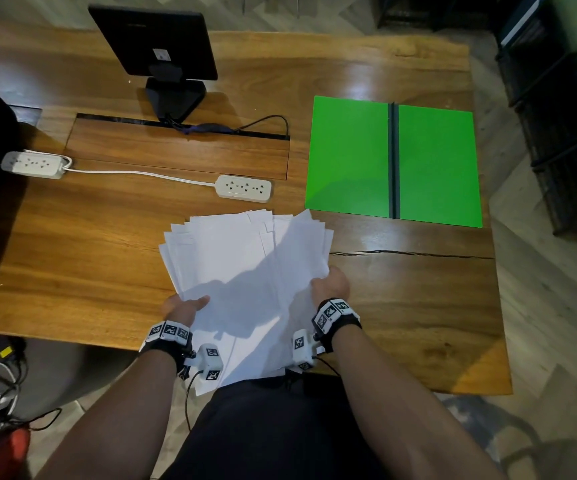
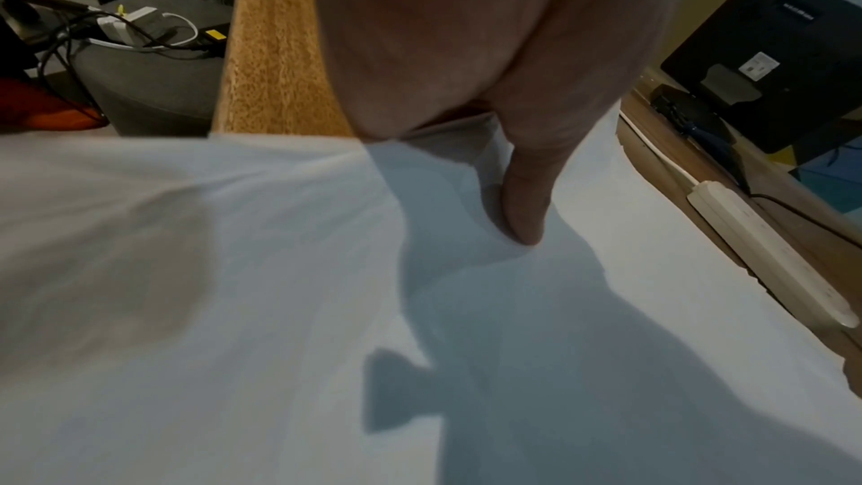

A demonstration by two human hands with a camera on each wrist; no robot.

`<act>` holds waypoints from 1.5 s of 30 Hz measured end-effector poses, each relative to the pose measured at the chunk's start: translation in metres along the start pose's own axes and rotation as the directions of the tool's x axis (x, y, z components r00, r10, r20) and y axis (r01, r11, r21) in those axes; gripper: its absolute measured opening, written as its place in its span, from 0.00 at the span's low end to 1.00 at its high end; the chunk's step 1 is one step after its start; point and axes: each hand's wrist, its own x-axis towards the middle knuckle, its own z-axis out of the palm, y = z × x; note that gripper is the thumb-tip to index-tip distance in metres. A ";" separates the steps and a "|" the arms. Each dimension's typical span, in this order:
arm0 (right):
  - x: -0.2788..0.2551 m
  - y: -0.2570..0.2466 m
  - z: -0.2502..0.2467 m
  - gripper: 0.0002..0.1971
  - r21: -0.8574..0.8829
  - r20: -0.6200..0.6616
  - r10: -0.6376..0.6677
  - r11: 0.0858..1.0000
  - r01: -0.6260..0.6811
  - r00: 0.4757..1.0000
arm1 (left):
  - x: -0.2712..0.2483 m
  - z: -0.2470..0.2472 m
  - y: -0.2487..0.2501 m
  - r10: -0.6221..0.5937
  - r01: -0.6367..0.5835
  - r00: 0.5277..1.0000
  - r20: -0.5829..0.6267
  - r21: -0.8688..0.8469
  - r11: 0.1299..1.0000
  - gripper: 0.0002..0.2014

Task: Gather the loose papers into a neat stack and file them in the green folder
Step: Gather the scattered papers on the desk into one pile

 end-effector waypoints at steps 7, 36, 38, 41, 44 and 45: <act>0.024 0.019 -0.046 0.09 0.059 0.071 0.109 0.992 -0.113 0.992 | -0.019 0.000 0.009 0.013 -0.013 0.999 -0.033 0.008 1.000 0.26; -0.078 -0.132 -0.216 0.06 -0.039 0.048 -0.672 0.738 0.674 0.739 | -0.037 0.000 0.030 -0.052 0.052 0.999 -0.014 0.016 0.999 0.23; -0.074 -0.145 -0.225 0.08 0.133 0.036 -0.668 0.741 0.659 0.743 | -0.039 -0.001 0.030 -0.037 0.038 0.999 -0.014 0.077 0.996 0.18; -0.061 -0.152 -0.204 0.06 0.137 0.108 -0.618 0.785 0.604 0.778 | -0.039 -0.004 0.030 -0.041 0.043 0.998 -0.036 0.061 0.997 0.30; -0.042 -0.132 -0.150 0.07 0.096 0.265 -0.457 0.889 0.448 0.849 | -0.040 -0.009 0.031 -0.068 0.068 0.998 0.008 0.031 0.997 0.49; -0.036 -0.120 -0.127 0.11 0.065 0.322 -0.378 0.924 0.378 0.868 | -0.041 -0.010 0.030 -0.096 0.096 0.995 0.016 -0.001 0.995 0.56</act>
